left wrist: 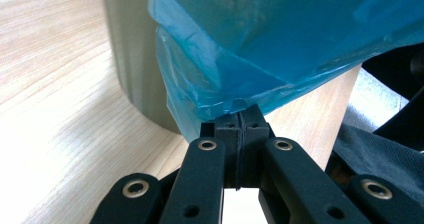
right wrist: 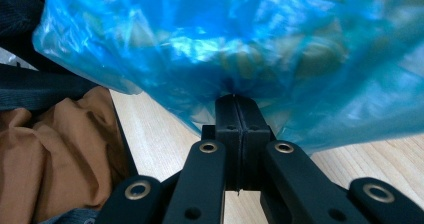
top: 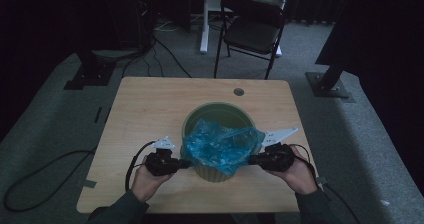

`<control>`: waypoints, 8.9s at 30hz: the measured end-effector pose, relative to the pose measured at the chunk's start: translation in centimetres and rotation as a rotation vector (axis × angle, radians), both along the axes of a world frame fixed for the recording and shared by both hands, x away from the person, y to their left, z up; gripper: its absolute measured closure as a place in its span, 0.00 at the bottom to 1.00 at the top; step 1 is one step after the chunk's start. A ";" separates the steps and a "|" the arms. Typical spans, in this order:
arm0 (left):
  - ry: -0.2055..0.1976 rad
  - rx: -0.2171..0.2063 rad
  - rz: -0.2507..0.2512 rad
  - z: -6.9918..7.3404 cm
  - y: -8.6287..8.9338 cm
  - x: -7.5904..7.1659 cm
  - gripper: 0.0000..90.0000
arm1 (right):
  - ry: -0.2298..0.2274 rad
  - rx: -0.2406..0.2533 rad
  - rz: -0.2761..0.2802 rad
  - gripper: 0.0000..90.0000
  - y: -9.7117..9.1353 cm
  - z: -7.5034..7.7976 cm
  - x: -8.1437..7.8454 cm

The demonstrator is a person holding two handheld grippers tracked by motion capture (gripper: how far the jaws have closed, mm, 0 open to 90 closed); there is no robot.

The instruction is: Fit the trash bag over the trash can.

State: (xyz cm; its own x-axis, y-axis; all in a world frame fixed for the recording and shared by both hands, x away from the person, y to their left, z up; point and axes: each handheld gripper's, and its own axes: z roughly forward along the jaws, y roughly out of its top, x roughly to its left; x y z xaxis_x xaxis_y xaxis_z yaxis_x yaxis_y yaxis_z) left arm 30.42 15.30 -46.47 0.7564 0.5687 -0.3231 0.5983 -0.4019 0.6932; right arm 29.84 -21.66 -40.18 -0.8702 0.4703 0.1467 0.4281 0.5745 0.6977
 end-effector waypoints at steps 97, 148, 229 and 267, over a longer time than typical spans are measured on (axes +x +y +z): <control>-0.302 -0.104 0.171 8.6 1.8 5.1 1.00 | -0.183 0.064 -0.186 0.97 -0.7 4.5 6.3; -0.124 -0.035 0.243 3.5 -1.6 14.0 1.00 | -0.067 0.017 -0.331 1.00 -0.7 0.9 12.1; -0.372 0.117 -0.251 13.0 -10.7 8.6 0.66 | -0.137 0.039 -0.327 0.62 -3.7 -0.7 6.4; -0.259 0.710 -0.470 7.6 -18.5 9.5 0.62 | -0.144 0.040 -0.320 0.62 -4.0 -0.6 6.1</control>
State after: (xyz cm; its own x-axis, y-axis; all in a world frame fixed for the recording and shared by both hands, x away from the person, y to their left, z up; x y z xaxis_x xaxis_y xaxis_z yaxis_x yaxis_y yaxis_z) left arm 39.91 -3.18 -38.82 0.9624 0.1827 0.2009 0.1229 -0.9527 0.2780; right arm 35.91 -25.62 -40.82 -0.6927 0.7190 0.0575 0.4779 0.3977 0.7832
